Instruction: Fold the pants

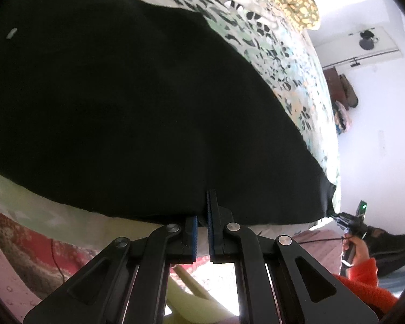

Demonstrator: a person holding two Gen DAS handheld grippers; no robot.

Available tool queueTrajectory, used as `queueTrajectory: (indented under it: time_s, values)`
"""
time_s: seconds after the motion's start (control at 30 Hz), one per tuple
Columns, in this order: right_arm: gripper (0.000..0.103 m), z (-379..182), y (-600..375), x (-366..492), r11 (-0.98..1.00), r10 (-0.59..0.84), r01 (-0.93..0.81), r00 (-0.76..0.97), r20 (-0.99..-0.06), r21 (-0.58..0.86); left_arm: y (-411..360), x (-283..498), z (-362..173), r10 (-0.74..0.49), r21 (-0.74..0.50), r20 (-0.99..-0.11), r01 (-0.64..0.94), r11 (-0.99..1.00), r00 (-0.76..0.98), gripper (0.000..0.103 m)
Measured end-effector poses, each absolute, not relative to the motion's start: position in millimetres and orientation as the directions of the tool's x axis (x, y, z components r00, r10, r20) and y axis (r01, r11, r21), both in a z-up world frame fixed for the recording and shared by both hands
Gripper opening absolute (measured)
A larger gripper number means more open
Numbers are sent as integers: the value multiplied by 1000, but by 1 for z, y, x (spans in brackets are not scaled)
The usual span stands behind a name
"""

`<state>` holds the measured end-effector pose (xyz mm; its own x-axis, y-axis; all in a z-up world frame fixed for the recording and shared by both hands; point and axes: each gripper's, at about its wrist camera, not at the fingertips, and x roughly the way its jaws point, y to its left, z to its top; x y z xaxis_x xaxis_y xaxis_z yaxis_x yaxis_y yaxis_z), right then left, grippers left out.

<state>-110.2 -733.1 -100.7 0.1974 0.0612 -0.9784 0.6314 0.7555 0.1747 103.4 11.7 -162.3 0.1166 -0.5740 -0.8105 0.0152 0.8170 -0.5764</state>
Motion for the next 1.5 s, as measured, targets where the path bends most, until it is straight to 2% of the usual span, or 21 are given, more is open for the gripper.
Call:
queueTrajectory:
  time_s: [0.57,0.8,0.9,0.97,1.0,1.03,1.07,1.1,1.13,1.17,1.3,1.4,1.47,1.5]
  values:
    - [12,-105,-733,-111,739,32,654,201,-979,159,11,92,-153,-566,-566,-816,38,823,118,4]
    - [12,-106,-730,-108,735,17,662,196,-981,145,13,89,-166,-558,-560,-826,7,829,73,4]
    - [12,-105,-731,-110,729,10,669,203,-979,146,17,91,-174,-563,-565,-825,-34,825,55,8]
    - [15,-103,-732,-112,724,10,670,223,-975,161,19,91,-177,-559,-561,-828,-61,826,43,13]
    - [16,-102,-733,-113,719,13,673,238,-971,175,21,91,-177,-555,-557,-831,-71,828,42,19]
    - [24,-100,-734,-115,714,14,674,257,-966,189,25,90,-176,-553,-554,-832,-74,829,45,27]
    - [40,-97,-735,-117,712,5,674,278,-961,199,28,89,-172,-546,-548,-836,-80,832,53,33]
    - [50,-88,-735,-121,710,-39,677,312,-949,193,31,88,-168,-541,-545,-839,-83,835,62,50]
    - [67,-80,-736,-125,708,-79,680,345,-935,191,34,87,-163,-535,-540,-841,-86,837,76,64]
    - [74,-73,-737,-129,705,-109,682,375,-921,194,38,86,-157,-528,-534,-845,-92,840,90,67]
    - [74,-41,-742,-144,658,-266,734,436,-860,169,49,77,-132,-533,-543,-838,-100,834,113,68]
    - [74,-9,-733,-147,655,-371,741,488,-790,150,49,72,-98,-513,-524,-837,-5,852,192,68]
    - [78,12,-714,-140,688,-411,715,528,-743,127,50,80,-82,-489,-497,-835,40,867,252,71]
    - [80,23,-697,-133,719,-418,686,556,-719,112,51,87,-75,-474,-478,-831,62,876,293,77]
